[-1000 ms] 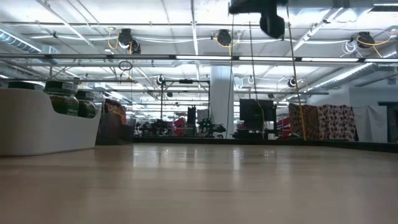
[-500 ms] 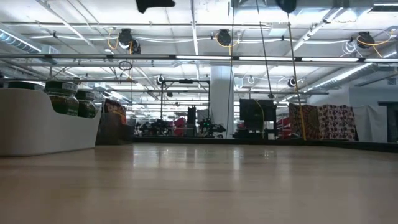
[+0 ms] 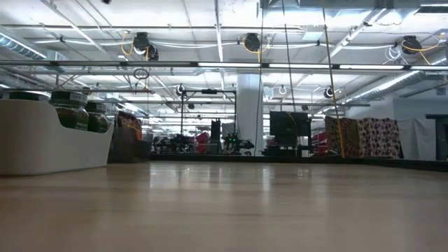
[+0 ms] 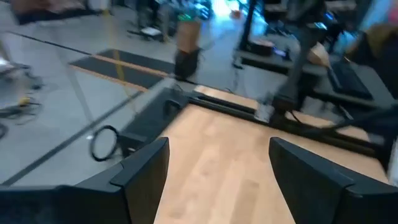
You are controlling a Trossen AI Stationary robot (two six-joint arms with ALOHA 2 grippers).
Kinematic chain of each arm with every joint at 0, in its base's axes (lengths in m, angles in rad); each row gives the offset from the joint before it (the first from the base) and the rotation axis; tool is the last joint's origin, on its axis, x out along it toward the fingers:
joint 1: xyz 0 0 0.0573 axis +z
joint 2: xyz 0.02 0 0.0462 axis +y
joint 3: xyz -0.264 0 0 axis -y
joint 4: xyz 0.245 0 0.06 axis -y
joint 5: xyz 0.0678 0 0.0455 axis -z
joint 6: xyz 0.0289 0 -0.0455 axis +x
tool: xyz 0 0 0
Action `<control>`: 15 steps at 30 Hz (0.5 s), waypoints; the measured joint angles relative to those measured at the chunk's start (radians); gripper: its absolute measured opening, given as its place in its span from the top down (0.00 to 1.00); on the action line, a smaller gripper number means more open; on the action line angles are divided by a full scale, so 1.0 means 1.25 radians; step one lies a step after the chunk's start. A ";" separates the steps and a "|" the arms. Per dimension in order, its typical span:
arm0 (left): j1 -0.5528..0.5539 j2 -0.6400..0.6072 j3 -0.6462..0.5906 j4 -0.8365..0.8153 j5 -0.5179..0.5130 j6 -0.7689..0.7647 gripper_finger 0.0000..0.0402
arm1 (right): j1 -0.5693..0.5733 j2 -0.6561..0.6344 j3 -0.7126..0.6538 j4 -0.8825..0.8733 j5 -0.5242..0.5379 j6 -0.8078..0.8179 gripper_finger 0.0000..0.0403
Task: Sort spices by type
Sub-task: Return to Home Position
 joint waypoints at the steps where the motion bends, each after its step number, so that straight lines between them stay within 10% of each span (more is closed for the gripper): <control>1: 0.000 -0.024 -0.014 -0.001 -0.020 -0.007 0.31 | 0.000 -0.013 -0.014 0.008 0.003 -0.001 1.00; 15: -0.001 -0.325 -0.308 0.083 -0.103 -0.169 0.31 | -0.028 -0.211 -0.428 0.304 -0.002 0.116 1.00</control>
